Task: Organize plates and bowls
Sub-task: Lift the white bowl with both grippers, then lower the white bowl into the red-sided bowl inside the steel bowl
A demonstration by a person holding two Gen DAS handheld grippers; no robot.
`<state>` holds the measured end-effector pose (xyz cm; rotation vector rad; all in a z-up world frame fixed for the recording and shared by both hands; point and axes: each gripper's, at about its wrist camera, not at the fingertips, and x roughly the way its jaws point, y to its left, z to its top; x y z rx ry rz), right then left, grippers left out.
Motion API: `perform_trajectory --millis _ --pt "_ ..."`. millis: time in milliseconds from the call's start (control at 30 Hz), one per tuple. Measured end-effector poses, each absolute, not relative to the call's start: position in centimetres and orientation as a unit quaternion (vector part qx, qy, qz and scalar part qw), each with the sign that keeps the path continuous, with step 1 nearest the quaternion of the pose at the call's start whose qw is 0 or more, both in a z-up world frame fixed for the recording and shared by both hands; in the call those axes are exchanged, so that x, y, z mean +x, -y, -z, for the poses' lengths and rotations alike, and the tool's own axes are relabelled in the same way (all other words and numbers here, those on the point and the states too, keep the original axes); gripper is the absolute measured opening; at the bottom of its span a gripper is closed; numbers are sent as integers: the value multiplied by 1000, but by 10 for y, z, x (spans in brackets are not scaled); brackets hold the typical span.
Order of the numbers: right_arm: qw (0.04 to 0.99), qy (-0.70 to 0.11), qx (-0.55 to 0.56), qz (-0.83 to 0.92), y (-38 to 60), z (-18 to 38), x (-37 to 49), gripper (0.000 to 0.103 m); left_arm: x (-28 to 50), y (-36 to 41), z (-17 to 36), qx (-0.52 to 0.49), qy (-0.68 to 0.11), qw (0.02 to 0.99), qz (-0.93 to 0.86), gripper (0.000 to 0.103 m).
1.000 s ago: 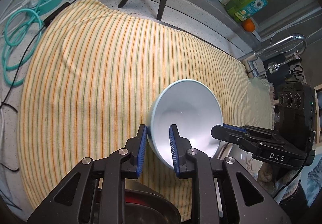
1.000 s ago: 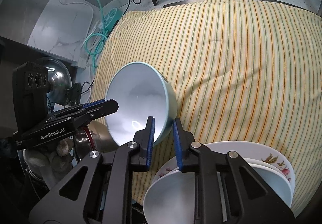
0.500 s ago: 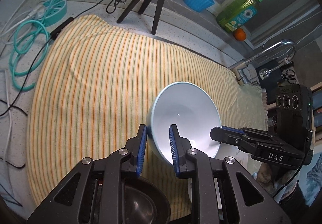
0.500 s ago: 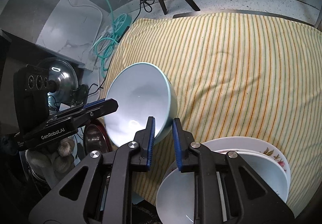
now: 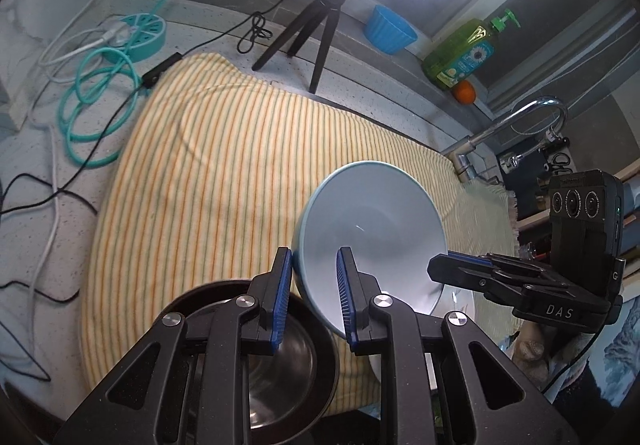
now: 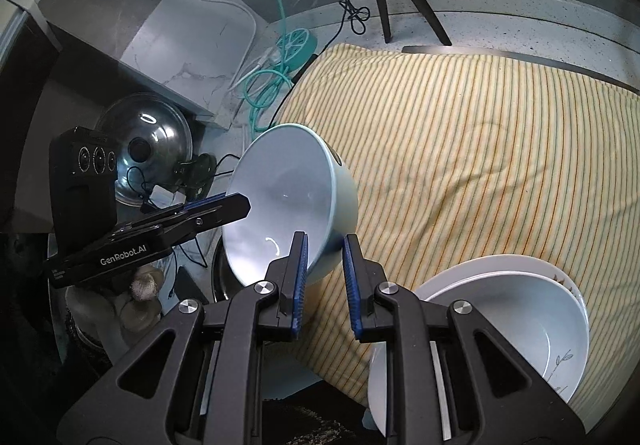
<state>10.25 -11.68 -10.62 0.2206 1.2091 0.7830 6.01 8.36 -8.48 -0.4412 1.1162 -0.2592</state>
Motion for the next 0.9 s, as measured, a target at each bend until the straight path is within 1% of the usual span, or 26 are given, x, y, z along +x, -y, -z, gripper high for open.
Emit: perform_trajectory --millis 367,900 --pt "736 -546 86 -392 92 99 76 19 27 -107 79 -228 -512 822 99 20" --pt "713 -565 70 -408 63 118 51 19 -9 -130 89 -252 -517 815 73 20"
